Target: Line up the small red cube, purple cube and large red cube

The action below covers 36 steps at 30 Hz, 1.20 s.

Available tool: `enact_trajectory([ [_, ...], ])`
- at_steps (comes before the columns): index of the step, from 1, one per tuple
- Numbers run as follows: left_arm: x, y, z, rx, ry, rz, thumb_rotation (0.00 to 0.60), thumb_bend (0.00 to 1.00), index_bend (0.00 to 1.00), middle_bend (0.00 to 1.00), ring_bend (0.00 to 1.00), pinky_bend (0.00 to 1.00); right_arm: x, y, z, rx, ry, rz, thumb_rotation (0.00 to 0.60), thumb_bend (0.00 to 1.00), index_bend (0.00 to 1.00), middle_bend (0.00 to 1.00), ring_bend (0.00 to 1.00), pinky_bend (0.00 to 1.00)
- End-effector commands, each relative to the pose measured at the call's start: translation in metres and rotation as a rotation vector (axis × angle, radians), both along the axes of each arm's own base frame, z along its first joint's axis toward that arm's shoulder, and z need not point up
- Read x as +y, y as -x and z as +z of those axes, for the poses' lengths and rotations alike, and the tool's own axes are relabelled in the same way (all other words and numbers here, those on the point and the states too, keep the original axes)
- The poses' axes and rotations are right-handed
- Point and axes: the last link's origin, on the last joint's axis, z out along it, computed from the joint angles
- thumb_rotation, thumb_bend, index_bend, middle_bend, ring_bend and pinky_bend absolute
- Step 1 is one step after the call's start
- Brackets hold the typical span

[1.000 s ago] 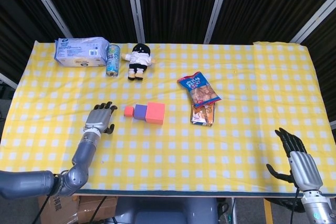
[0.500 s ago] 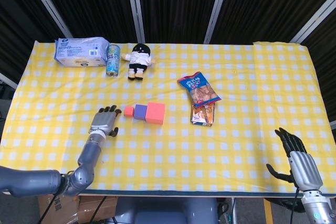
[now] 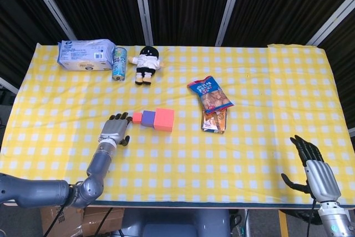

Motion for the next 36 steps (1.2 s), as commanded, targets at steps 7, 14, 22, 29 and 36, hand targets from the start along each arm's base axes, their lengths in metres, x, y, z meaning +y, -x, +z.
enact_trajectory([
  [7, -0.002, -0.004, -0.003, -0.007, 0.006, -0.011, 0.600, 0.53, 0.15, 0.00, 0.00, 0.00, 0.000, 0.000, 0.000, 0.002, -0.001, 0.001, 0.600, 0.34, 0.00, 0.00, 0.00, 0.00],
  [14, -0.004, -0.006, -0.006, -0.008, 0.013, -0.016, 0.600, 0.53, 0.15, 0.00, 0.00, 0.00, 0.001, 0.000, 0.000, 0.002, -0.002, 0.002, 0.600, 0.34, 0.00, 0.00, 0.00, 0.00],
  [22, -0.006, -0.003, -0.002, 0.001, 0.012, -0.016, 0.600, 0.50, 0.15, 0.00, 0.00, 0.00, 0.001, 0.000, 0.000, 0.003, -0.003, 0.002, 0.600, 0.34, 0.00, 0.00, 0.00, 0.00],
  [29, -0.013, 0.009, 0.028, -0.015, -0.037, -0.043, 0.600, 0.33, 0.11, 0.00, 0.00, 0.00, 0.001, 0.001, 0.000, 0.008, -0.001, 0.003, 0.600, 0.34, 0.00, 0.00, 0.00, 0.00],
  [36, -0.053, 0.058, 0.111, -0.033, -0.232, -0.142, 0.600, 0.23, 0.00, 0.00, 0.00, 0.00, -0.001, 0.004, 0.002, 0.066, 0.011, -0.019, 0.600, 0.34, 0.00, 0.00, 0.00, 0.00],
])
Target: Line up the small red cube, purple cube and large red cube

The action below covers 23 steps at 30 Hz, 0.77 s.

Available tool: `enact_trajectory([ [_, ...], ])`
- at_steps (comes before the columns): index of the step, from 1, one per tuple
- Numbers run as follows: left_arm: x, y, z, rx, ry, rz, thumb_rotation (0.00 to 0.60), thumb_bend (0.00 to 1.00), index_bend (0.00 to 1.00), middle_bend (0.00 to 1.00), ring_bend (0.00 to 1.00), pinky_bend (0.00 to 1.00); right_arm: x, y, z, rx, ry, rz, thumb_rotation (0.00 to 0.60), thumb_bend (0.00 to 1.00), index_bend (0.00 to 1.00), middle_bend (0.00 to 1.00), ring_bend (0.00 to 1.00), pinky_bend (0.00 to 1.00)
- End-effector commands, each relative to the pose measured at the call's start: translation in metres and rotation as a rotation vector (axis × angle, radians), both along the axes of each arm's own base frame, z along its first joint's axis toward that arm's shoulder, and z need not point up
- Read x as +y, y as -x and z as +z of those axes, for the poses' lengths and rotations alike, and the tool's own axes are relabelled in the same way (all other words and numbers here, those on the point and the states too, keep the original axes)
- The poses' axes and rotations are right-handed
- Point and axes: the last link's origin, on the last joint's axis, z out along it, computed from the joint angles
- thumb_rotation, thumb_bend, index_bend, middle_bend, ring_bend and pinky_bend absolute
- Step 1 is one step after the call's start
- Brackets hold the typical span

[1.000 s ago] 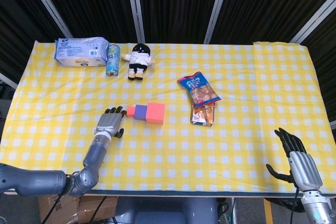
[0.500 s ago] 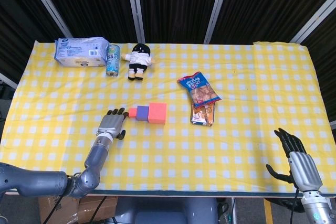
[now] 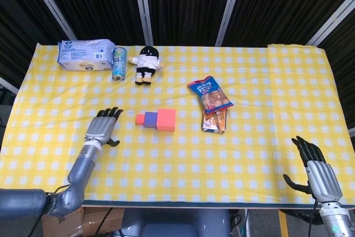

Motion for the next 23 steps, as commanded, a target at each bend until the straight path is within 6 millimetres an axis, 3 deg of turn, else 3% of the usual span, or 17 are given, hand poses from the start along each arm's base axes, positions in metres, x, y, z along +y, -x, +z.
enact_trajectory([
  [1, -0.039, 0.043, 0.062, -0.012, -0.139, -0.062, 0.600, 0.22, 0.00, 0.00, 0.00, 0.00, -0.002, -0.001, 0.001, 0.016, 0.019, 0.005, 0.600, 0.34, 0.00, 0.00, 0.00, 0.00],
  [10, -0.091, 0.090, 0.120, 0.052, -0.240, -0.112, 0.600, 0.19, 0.00, 0.00, 0.00, 0.00, -0.002, -0.002, 0.000, 0.043, 0.053, 0.026, 0.600, 0.34, 0.00, 0.00, 0.00, 0.00],
  [15, -0.139, 0.115, 0.150, 0.060, -0.275, -0.059, 0.600, 0.19, 0.00, 0.00, 0.00, 0.00, -0.001, -0.004, -0.003, 0.070, 0.065, 0.037, 0.600, 0.34, 0.00, 0.00, 0.00, 0.00],
  [19, -0.159, 0.128, 0.166, 0.068, -0.307, -0.053, 0.600, 0.19, 0.00, 0.00, 0.00, 0.00, -0.001, -0.003, -0.005, 0.091, 0.072, 0.043, 0.600, 0.34, 0.00, 0.00, 0.00, 0.00],
  [23, -0.166, 0.131, 0.176, 0.042, -0.364, -0.087, 0.600, 0.19, 0.00, 0.00, 0.00, 0.00, -0.001, -0.004, -0.006, 0.093, 0.084, 0.035, 0.600, 0.34, 0.00, 0.00, 0.00, 0.00],
])
